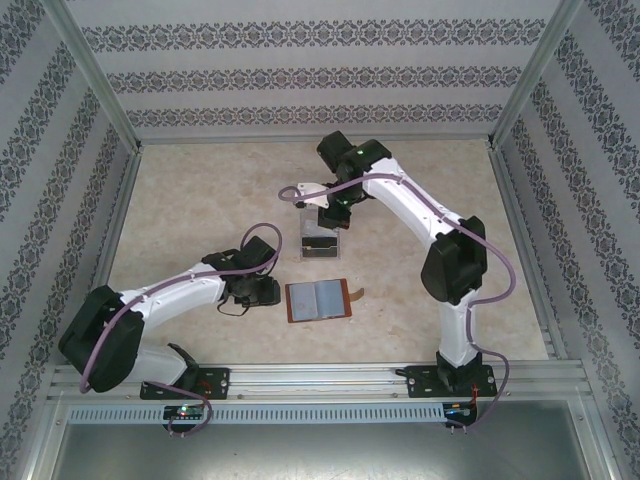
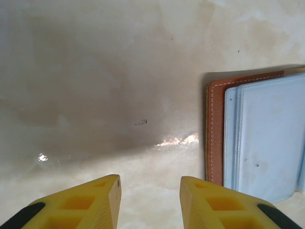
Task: Take the credit cards out of the card holder
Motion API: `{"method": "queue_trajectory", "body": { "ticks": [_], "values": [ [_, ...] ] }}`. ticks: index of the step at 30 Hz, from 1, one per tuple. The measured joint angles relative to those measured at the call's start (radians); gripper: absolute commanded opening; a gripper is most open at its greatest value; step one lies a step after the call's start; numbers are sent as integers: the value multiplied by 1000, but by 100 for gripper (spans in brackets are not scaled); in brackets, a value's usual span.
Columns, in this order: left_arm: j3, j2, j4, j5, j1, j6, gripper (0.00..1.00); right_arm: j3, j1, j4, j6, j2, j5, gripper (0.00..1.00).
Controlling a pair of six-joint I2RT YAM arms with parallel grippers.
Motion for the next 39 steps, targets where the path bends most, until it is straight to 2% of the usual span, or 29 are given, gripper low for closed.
{"method": "queue_trajectory", "body": {
  "ticks": [14,31,34,36,39],
  "values": [
    [-13,-30,0,1,12,-15,38,274,0,-115,-119,241,95,5],
    [-19,-30,0,9,13,-18,38,298,0,-130,-144,340,89,7],
    [-19,-30,0,9,13,-18,38,281,-1,-113,-141,340,76,11],
    [-19,-30,0,10,13,-18,38,273,-1,-106,-138,340,71,20],
    [-19,-30,0,12,13,-18,38,269,-1,-102,-124,340,71,25]
  ]
}}
